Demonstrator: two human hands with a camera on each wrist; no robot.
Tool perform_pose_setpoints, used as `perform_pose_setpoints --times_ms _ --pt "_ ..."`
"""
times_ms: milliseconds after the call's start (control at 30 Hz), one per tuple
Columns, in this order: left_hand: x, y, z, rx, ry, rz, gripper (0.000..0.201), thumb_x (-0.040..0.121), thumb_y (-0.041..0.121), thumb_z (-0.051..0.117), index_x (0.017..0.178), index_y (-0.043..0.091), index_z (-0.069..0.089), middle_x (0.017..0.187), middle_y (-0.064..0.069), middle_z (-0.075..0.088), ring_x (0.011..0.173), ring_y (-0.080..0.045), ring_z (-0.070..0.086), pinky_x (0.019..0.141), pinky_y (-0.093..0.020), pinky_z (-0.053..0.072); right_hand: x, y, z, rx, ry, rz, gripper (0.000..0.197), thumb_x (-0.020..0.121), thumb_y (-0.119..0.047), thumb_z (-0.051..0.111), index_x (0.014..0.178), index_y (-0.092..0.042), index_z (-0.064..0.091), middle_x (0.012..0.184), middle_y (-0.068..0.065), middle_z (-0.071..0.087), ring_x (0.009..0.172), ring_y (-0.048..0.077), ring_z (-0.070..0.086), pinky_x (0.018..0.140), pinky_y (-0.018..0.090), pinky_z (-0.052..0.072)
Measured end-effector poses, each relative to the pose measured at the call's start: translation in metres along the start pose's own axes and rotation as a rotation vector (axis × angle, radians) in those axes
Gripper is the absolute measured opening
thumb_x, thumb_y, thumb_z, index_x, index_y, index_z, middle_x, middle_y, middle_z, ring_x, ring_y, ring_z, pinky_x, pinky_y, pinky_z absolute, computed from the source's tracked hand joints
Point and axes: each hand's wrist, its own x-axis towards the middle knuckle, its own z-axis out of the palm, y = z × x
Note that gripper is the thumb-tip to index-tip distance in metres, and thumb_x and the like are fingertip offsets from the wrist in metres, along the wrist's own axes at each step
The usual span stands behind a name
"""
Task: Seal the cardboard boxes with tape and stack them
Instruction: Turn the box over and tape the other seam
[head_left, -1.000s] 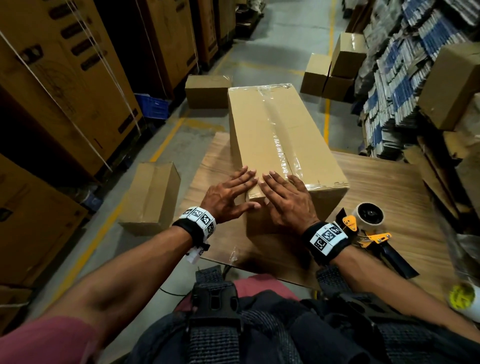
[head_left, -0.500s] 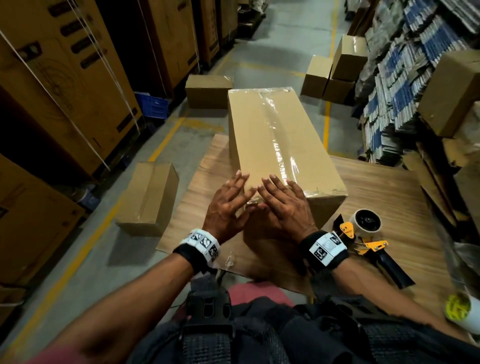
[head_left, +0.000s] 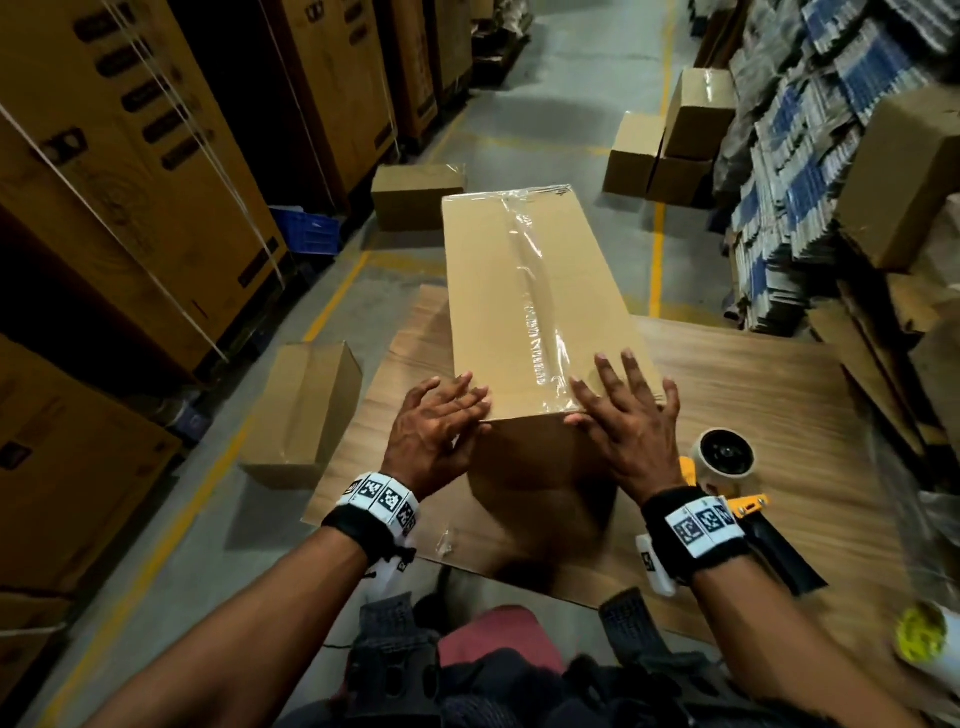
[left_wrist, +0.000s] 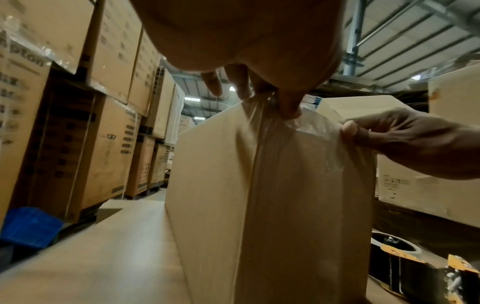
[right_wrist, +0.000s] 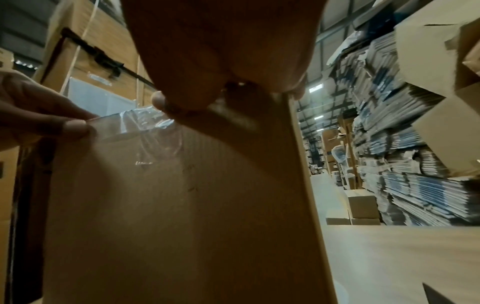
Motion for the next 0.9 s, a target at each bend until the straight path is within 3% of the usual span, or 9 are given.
perform_pose_setpoints --times_ms 67,167,233,333,433,533,600,733,900 --pt "0.009 0.015 -0.003 0.042 -0.014 0.051 0.035 0.098 0.029 0.067 0.130 0.017 0.073 0.141 0.000 0.067 0.143 -0.016 0.051 0.113 -0.053 0.041 -0.006 0.009 -0.002 0.096 0.014 -0.014 0.072 0.097 -0.073 0.036 0.155 -0.030 0.045 0.169 0.010 0.026 0.158 0.030 0.017 0.116 0.069 0.025" --pt "0.027 0.041 0.002 0.099 -0.141 0.056 0.061 0.101 0.051 0.062 0.150 0.015 0.055 0.158 -0.002 0.051 0.153 -0.017 0.037 0.120 -0.048 0.034 -0.016 0.025 -0.010 0.177 0.044 0.074 0.080 0.093 -0.070 0.052 0.159 -0.029 0.037 0.172 0.017 0.006 0.159 0.038 0.005 0.120 0.067 0.023" --pt "0.042 0.058 0.013 0.165 -0.251 -0.017 0.080 0.101 0.068 0.048 0.160 0.015 0.039 0.166 -0.004 0.037 0.158 -0.018 0.025 0.125 -0.047 0.027 -0.019 0.031 -0.016 0.256 -0.015 0.238 0.087 0.086 -0.064 0.063 0.161 -0.038 0.028 0.173 0.013 -0.003 0.155 0.042 0.019 0.116 0.062 0.035" --pt "0.064 0.078 0.030 0.269 -0.496 -0.148 0.095 0.098 0.080 0.026 0.166 0.015 0.014 0.174 -0.004 0.013 0.161 -0.018 0.004 0.130 -0.048 0.008 -0.020 0.036 -0.016 0.368 -0.022 0.283 0.084 0.086 -0.056 0.066 0.161 -0.037 0.031 0.165 0.015 0.033 0.126 0.039 0.061 0.096 0.047 0.055" --pt "0.073 0.084 0.040 0.326 -0.649 -0.205 0.088 0.099 0.075 0.011 0.167 0.018 0.013 0.175 -0.001 0.009 0.161 -0.018 0.001 0.130 -0.049 0.000 -0.021 0.042 -0.007 0.480 0.041 0.210 0.071 0.091 -0.041 0.071 0.156 -0.030 0.044 0.142 0.014 0.061 0.116 0.031 0.068 0.097 0.044 0.057" --pt "0.070 0.081 0.045 0.331 -0.604 -0.208 0.082 0.101 0.071 0.011 0.165 0.021 0.025 0.173 0.001 0.020 0.160 -0.017 0.012 0.129 -0.051 0.005 -0.020 0.046 -0.004 0.563 0.049 0.212 0.071 0.089 -0.018 0.080 0.152 -0.031 0.050 0.138 0.010 0.065 0.119 0.018 0.067 0.099 0.041 0.057" --pt "0.069 0.081 0.046 0.341 -0.588 -0.201 0.084 0.099 0.071 0.008 0.164 0.021 0.027 0.172 0.000 0.022 0.161 -0.018 0.012 0.128 -0.053 0.007 -0.018 0.052 -0.009 0.589 0.037 0.170 0.069 0.089 -0.016 0.080 0.151 -0.027 0.051 0.136 0.003 0.067 0.127 0.000 0.059 0.106 0.027 0.051" --pt "0.075 0.089 0.046 0.358 -0.635 -0.172 0.087 0.098 0.072 0.003 0.167 0.019 0.013 0.175 -0.001 0.005 0.161 -0.017 -0.001 0.129 -0.051 0.000 -0.021 0.063 -0.019 0.607 -0.026 0.072 0.067 0.096 -0.028 0.066 0.156 -0.016 0.041 0.146 0.002 0.056 0.133 0.011 0.053 0.108 0.009 0.038" --pt "0.070 0.087 0.050 0.377 -0.621 -0.148 0.081 0.099 0.067 -0.001 0.166 0.024 0.017 0.174 0.003 0.015 0.161 -0.016 0.007 0.129 -0.051 0.002 -0.030 0.061 -0.006 0.573 0.074 0.184 0.078 0.092 -0.017 0.076 0.158 -0.010 0.036 0.128 -0.010 0.062 0.104 0.016 0.069 0.087 0.028 0.055"
